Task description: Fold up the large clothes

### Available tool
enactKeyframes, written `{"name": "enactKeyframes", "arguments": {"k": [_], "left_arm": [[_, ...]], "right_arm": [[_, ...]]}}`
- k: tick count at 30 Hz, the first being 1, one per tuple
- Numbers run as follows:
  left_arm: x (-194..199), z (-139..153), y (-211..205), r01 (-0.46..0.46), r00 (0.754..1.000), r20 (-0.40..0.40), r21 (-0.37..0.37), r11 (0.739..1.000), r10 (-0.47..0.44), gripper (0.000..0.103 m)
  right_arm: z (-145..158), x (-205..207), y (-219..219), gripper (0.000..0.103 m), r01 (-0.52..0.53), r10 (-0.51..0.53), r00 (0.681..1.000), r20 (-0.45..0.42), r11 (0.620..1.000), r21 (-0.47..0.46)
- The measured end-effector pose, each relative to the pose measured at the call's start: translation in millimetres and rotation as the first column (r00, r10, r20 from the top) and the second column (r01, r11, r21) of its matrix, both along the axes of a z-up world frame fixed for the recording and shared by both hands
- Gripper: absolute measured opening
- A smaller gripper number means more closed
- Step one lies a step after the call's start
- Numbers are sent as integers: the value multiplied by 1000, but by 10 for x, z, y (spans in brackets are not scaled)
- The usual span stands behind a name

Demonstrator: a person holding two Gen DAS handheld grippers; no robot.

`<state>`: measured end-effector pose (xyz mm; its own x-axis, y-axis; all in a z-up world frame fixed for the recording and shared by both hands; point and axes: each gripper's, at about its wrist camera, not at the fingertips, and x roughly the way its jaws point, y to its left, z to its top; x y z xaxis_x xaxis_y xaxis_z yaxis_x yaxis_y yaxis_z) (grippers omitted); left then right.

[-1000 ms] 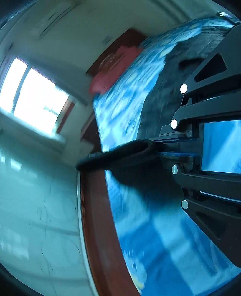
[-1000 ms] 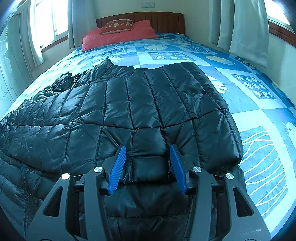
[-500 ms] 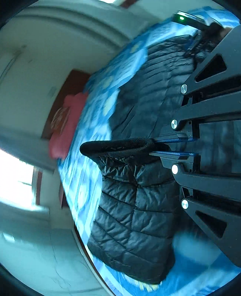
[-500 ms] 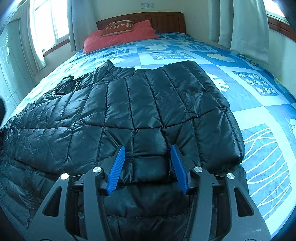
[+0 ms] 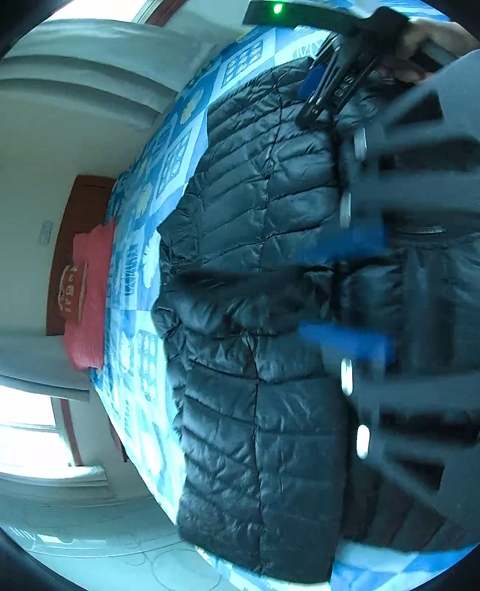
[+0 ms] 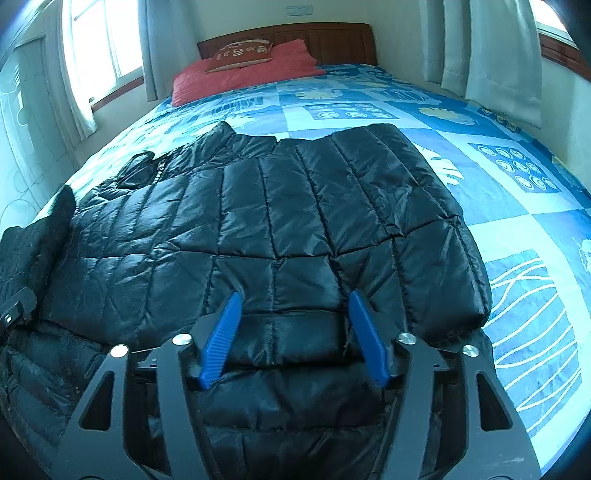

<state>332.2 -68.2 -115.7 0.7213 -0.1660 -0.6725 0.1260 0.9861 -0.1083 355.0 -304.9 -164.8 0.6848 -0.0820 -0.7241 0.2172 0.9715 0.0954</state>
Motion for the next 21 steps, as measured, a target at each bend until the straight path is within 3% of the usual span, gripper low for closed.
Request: {"name": "enactKeyframes", "arguments": {"k": [3, 5, 10, 17, 18, 19, 20, 21], "left_arm": [[-240, 170, 157, 11, 998, 67, -11, 1000, -11, 70], [-357, 232, 277, 3, 996, 84, 23, 1000, -5, 70], [-499, 228, 784, -81, 995, 63, 30, 996, 79, 70], [-563, 139, 1490, -211, 977, 45, 45, 976, 209, 70], [-570, 128, 1563, -222, 975, 42, 44, 974, 220, 70], [-577, 124, 1600, -227, 973, 40, 45, 973, 226, 70], [-586, 123, 1652, -233, 972, 39, 44, 971, 232, 70], [-598, 123, 1686, -237, 971, 40, 44, 971, 235, 70]], "right_arm": [[146, -77, 117, 64, 5, -5, 1000, 19, 1000, 7], [244, -91, 246, 64, -24, 22, 999, 37, 998, 51], [405, 100, 826, 65, -142, 136, 990, 45, 979, 147], [173, 629, 1597, 64, -221, 238, 970, -43, 945, 241], [141, 655, 1643, 58, -222, 241, 969, -52, 946, 237], [143, 672, 1698, 30, -236, 254, 966, -52, 945, 226], [160, 666, 1707, 21, -243, 261, 964, -49, 942, 230], [205, 641, 1686, 20, -242, 257, 966, -36, 942, 234]]}}
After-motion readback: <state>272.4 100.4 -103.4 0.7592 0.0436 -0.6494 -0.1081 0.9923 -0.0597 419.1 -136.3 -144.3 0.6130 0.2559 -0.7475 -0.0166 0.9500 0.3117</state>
